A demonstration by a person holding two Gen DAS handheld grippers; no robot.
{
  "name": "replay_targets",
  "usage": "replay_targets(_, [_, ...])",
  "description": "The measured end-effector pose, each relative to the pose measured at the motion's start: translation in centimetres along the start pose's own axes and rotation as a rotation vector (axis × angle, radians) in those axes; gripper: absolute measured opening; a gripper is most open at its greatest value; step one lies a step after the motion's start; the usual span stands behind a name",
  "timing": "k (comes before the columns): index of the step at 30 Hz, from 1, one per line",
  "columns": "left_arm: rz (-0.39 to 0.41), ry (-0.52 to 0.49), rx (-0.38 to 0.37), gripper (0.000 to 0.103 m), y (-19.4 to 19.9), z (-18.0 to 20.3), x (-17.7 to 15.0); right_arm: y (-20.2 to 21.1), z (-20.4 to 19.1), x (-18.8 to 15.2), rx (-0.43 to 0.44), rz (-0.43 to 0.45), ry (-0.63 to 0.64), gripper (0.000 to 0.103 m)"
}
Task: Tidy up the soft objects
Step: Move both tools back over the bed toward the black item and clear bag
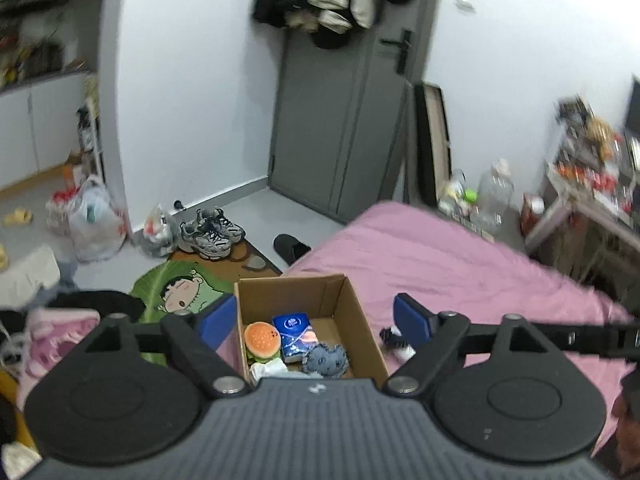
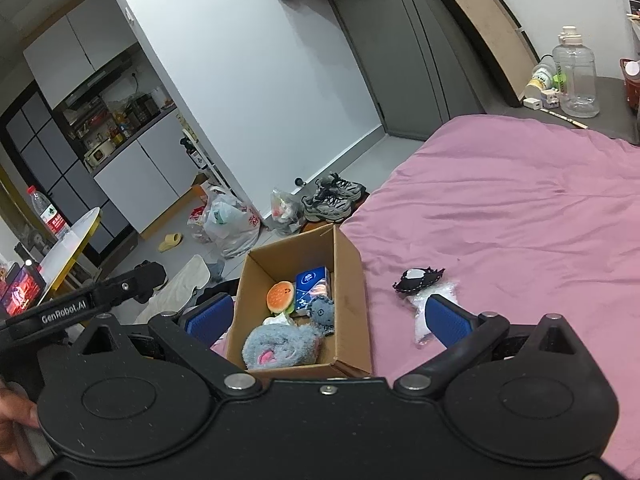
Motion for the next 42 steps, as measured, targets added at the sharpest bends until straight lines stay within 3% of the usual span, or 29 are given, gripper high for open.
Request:
replay_targets(7, [-0.046,-0.067,-0.032,0.089,0.1,2.2,-0.2,0.6,0.7,0.2,-0.011,0.010,0.007,0.103])
replay_targets(24, [-0.087,-0.073,-0.080,0.089,-1.6,4.4,0.5,-1.1,3.7,1.7,-0.044,-0.007,0.061,0.103])
replay_targets(33, [-0.113,0.026,-0.055,0.089,-4.8,4.8,0.1,-3.6,6.2,2.0,-0.066,-0.045,0.043,0.103])
replay_targets(42, [-0.162,0.057,-0.064,0.089,-9.2,6.7,-0.9,-6.2,8.9,2.3,-0.058,-0.085,0.039,0.103])
Point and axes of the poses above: each gripper's, at about its wrist camera, not at the fingertips, and y roughly against the way its jaws point, z to its right, x to its top, the point moved 3 cm from there along -y, roughly the way its jaws point, and after that the axes turned 7 degrees about z, right-handed, at the moved point
